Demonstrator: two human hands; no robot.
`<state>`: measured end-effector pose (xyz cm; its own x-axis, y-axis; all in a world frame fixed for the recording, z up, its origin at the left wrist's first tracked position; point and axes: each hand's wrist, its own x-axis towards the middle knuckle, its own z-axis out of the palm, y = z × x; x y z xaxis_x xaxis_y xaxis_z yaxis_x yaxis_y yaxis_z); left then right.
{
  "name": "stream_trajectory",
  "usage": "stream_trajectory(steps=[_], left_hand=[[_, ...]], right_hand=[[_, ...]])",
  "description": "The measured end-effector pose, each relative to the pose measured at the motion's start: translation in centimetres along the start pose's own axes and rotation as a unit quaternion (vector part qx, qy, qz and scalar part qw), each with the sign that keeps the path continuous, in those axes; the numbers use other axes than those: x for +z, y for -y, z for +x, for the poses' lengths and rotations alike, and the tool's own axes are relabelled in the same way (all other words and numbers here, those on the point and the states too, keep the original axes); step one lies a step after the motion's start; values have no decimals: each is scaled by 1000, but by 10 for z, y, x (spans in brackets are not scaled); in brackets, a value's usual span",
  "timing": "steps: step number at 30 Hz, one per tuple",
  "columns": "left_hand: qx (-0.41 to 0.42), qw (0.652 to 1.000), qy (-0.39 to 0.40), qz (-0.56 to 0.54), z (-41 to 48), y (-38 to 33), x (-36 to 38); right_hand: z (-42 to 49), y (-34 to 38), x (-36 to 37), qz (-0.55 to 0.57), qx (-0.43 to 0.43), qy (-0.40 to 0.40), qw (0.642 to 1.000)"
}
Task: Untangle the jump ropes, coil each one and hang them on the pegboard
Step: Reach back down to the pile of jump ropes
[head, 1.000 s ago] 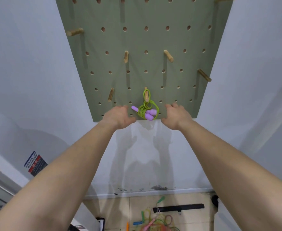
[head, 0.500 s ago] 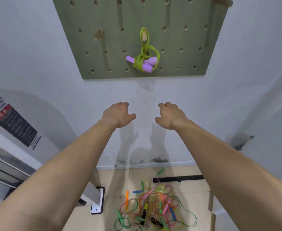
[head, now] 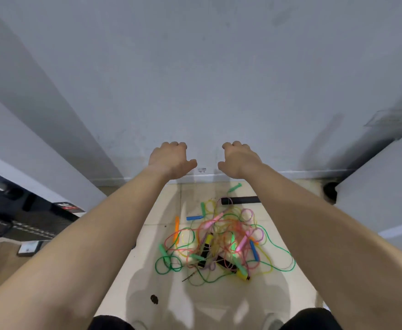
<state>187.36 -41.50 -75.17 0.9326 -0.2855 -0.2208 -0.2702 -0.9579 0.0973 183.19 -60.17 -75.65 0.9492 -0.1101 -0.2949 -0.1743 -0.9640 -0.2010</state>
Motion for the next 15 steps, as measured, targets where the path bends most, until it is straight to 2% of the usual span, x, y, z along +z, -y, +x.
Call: stream_trajectory(steps=[7, 11, 15], left_hand=[[3, 1000, 19, 7, -19, 6, 139], [2, 1000, 23, -18, -66, 8, 176], [10, 998, 31, -52, -127, 5, 203]], right_hand=[[-9, -24, 133, -2, -4, 20, 1000], [-58, -35, 168, 8, -7, -10, 1000], [-122, -39, 192, 23, 2, 0, 1000]])
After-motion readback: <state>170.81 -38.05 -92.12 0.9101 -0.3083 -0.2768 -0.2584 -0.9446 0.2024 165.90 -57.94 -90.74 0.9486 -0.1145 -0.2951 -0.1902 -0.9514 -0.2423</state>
